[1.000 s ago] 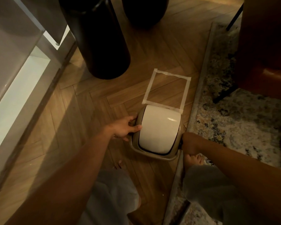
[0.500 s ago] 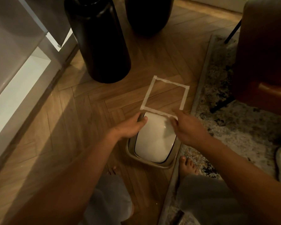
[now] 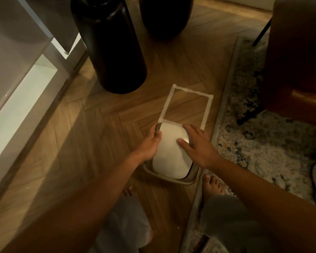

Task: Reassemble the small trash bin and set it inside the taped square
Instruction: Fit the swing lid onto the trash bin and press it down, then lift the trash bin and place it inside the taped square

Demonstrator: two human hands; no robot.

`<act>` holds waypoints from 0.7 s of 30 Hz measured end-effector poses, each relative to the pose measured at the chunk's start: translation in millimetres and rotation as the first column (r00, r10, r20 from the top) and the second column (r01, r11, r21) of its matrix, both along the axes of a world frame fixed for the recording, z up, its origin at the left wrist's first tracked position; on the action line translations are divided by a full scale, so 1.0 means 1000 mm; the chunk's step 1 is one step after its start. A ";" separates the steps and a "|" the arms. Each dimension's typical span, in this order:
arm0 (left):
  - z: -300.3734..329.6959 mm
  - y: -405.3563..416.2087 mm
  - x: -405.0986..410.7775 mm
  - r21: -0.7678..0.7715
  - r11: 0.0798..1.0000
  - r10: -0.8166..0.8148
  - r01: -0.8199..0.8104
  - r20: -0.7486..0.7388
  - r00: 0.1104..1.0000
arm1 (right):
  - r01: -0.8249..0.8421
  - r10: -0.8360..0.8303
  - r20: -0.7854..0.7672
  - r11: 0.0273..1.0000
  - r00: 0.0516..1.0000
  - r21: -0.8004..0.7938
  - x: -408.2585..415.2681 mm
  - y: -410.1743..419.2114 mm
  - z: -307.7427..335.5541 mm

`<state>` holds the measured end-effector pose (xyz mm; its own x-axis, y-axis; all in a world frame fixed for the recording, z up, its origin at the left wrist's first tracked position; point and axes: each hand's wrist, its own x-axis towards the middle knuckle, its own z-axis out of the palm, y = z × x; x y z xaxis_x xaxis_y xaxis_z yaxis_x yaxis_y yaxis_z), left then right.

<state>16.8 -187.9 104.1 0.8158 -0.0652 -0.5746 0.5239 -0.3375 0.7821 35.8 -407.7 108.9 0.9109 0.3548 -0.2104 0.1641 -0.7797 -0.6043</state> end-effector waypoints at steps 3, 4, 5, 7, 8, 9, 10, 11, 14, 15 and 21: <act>-0.009 -0.007 -0.006 0.014 0.999 0.034 -0.035 0.093 0.995 | 0.156 -0.162 0.071 0.984 0.984 0.089 -0.004 0.001 -0.003; -0.013 -0.012 -0.007 0.000 0.998 0.063 -0.063 0.113 0.992 | 0.206 -0.217 0.083 0.970 0.973 0.127 -0.005 0.001 -0.004; -0.017 -0.016 -0.007 -0.021 0.995 0.095 -0.093 0.124 0.988 | 0.251 -0.266 0.083 0.955 0.960 0.157 -0.006 0.000 -0.006; -0.024 -0.023 -0.005 -0.070 0.986 0.162 -0.154 0.129 0.978 | 0.349 -0.366 0.051 0.915 0.929 0.202 -0.008 0.000 -0.010; -0.026 -0.025 -0.003 -0.092 0.979 0.191 -0.180 0.125 0.974 | 0.406 -0.421 0.022 0.886 0.907 0.223 -0.009 0.001 -0.011; -0.027 -0.025 -0.001 -0.107 0.974 0.211 -0.198 0.121 0.970 | 0.464 -0.476 -0.010 0.852 0.879 0.244 -0.009 0.003 -0.013; -0.029 -0.025 0.001 -0.112 0.972 0.219 -0.206 0.119 0.969 | 0.518 -0.525 -0.048 0.814 0.850 0.263 -0.010 0.005 -0.014; -0.030 -0.024 0.002 -0.112 0.972 0.220 -0.207 0.119 0.968 | 0.566 -0.566 -0.090 0.776 0.819 0.279 -0.011 0.007 -0.015; -0.032 -0.018 0.004 -0.112 0.969 0.234 -0.222 0.114 0.965 | 0.657 -0.632 -0.192 0.682 0.751 0.320 -0.014 0.015 -0.017; -0.032 -0.016 0.004 -0.107 0.970 0.232 -0.220 0.111 0.966 | 0.669 -0.636 -0.216 0.670 0.741 0.323 -0.014 0.016 -0.017; -0.026 -0.006 0.001 -0.052 0.984 0.176 -0.170 0.159 0.972 | 0.595 -0.543 -0.245 0.750 0.803 0.289 -0.019 0.013 -0.010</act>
